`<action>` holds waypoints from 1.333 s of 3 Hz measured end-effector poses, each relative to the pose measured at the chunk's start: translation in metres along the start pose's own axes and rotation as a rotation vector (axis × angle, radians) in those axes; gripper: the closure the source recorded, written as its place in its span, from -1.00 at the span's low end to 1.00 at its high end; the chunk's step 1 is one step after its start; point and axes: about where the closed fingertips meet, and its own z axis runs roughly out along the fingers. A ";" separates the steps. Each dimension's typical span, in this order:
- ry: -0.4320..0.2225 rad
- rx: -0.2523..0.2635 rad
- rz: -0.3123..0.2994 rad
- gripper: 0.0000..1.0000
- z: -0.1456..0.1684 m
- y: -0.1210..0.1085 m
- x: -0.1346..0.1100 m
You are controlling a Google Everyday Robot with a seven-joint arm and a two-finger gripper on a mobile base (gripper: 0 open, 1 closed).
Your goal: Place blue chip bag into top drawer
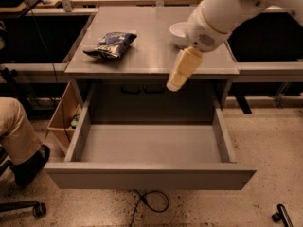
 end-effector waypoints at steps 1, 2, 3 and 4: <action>-0.066 -0.004 0.003 -1.00 0.028 -0.020 -0.036; -0.066 -0.004 0.003 -1.00 0.028 -0.020 -0.036; -0.118 0.016 0.030 -1.00 0.043 -0.035 -0.049; -0.227 0.048 0.083 -1.00 0.081 -0.071 -0.085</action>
Offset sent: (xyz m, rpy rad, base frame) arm 0.0293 0.0319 -0.0007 0.0546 -0.0122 0.0149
